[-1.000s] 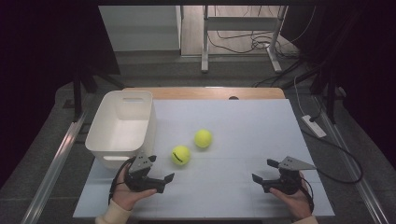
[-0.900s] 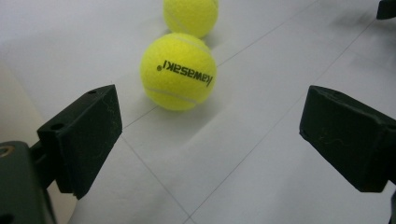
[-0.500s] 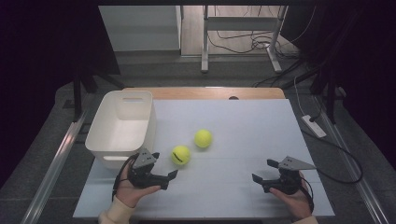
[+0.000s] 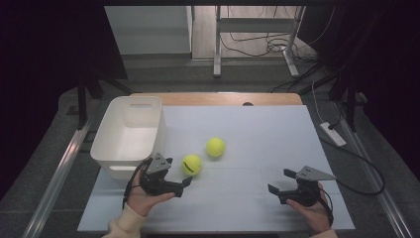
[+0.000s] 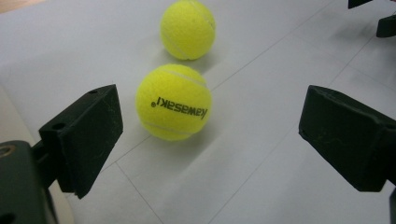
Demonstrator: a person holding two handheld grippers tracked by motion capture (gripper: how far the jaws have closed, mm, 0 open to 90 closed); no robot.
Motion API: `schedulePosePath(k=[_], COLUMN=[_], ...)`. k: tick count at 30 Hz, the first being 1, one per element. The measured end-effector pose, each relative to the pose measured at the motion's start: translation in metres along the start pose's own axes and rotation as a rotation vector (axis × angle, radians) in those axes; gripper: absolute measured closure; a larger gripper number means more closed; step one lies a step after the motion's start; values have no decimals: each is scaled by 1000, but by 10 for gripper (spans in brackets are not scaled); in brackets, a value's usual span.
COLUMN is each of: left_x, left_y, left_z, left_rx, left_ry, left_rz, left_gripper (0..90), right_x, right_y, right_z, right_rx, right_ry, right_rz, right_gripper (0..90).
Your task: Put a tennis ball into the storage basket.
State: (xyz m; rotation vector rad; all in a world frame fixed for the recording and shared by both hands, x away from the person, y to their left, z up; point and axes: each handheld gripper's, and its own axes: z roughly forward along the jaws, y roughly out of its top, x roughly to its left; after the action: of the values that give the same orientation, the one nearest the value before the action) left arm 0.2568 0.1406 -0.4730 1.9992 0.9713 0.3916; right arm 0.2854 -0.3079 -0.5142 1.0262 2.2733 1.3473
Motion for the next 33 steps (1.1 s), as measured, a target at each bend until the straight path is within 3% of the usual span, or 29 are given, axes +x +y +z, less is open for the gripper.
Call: schedulePosePath(k=[8, 17, 28, 33], left_x=[-4, -6, -7, -5], left_y=[5, 16, 26, 32], left_z=[4, 11, 24, 33], left_rx=[19, 29, 61, 88], left_ry=[16, 7, 7, 15], left_rz=[15, 26, 20, 0], left_gripper=[74, 73, 68, 61], right_x=[0, 0, 0, -1], right_y=[0, 0, -1, -1], right_z=[-1, -1, -1, -1], right_rx=[-5, -6, -4, -4], right_ry=[-6, -5, -5, -5], right_rz=[-1, -1, -2, 0], right_gripper=[108, 108, 108, 108])
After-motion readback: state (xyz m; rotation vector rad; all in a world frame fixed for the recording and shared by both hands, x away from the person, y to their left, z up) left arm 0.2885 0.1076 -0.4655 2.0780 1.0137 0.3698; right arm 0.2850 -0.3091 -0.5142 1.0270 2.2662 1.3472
